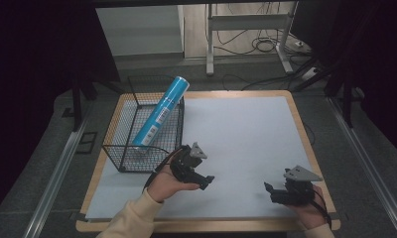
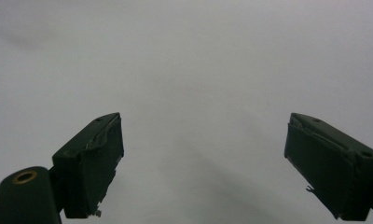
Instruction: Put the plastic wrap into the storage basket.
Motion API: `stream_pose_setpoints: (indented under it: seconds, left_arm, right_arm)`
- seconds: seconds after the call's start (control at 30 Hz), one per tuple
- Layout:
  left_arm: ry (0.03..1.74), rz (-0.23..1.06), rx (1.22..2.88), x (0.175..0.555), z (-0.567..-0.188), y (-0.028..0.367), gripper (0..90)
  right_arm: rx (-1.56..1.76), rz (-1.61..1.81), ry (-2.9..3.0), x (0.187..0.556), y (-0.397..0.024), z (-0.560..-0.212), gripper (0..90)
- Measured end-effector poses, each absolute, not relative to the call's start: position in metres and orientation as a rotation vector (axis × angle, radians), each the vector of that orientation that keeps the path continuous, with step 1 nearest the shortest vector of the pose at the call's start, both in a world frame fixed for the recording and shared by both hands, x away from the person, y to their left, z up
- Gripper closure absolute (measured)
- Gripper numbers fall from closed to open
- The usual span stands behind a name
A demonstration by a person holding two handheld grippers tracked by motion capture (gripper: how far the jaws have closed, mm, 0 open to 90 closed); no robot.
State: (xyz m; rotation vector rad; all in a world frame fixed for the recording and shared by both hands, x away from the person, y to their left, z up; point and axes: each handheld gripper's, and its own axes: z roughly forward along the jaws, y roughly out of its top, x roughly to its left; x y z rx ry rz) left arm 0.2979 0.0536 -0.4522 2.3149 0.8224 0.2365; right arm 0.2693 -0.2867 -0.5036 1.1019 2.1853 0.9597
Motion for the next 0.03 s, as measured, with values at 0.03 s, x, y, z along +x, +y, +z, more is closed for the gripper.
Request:
stream_pose_setpoints:
  seconds: [0.03]
  left_arm:
    - [0.822,0.239,2.315,0.2975,-0.453,0.0537,16.8]
  right_arm:
    - [1.099,0.963,2.184,0.2694,-0.2866,-0.5035,11.9]
